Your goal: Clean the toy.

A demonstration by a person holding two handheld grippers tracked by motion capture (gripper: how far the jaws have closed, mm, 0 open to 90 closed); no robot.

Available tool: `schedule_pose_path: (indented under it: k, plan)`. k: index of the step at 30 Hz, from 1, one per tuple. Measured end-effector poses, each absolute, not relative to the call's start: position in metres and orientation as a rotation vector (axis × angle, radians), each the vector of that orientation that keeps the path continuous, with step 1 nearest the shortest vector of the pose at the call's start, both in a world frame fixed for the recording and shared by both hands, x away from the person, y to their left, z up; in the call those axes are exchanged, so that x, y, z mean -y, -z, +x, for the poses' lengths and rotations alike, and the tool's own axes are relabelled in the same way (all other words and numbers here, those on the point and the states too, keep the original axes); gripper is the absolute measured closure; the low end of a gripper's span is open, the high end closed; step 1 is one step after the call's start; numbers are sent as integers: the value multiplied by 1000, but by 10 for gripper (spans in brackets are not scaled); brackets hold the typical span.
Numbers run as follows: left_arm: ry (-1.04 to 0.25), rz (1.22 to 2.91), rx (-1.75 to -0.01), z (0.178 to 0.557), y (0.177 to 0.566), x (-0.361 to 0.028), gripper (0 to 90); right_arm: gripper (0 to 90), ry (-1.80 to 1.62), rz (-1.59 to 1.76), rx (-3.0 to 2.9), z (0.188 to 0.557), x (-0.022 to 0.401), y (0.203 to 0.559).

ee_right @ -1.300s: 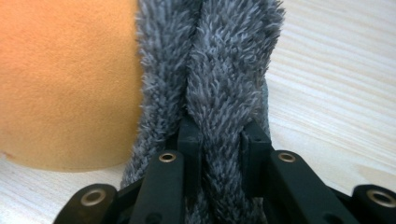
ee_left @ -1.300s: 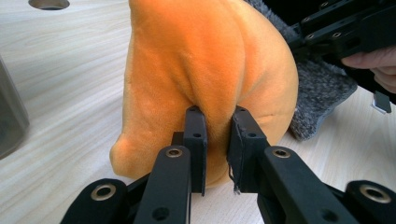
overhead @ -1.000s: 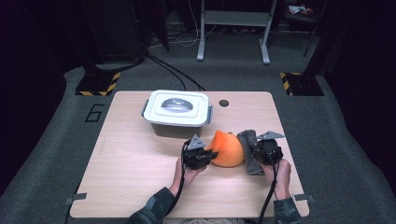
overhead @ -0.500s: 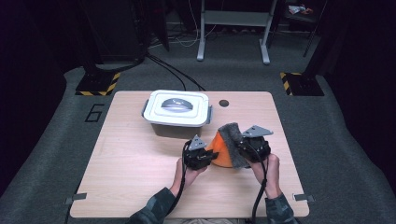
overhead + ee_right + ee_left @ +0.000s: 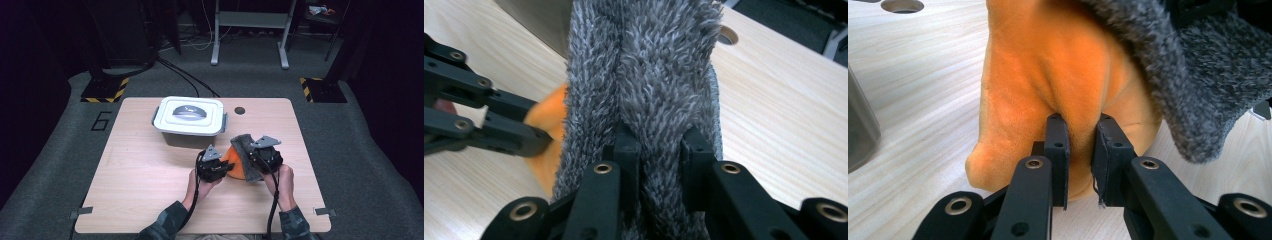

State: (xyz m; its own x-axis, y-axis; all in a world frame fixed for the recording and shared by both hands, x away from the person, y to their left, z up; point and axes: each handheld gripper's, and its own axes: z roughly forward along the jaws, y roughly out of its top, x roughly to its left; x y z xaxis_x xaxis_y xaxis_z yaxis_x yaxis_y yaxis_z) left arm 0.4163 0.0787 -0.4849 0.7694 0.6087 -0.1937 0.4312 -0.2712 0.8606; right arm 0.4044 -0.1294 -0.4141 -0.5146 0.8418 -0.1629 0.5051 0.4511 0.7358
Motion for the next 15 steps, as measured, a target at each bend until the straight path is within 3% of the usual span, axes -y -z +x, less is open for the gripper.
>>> schedule_pose_path:
  k: [15]
  plan:
    - [-211, 1905, -791, 417, 485, -78, 783, 745, -775, 1328, -2155, 412, 176, 448]
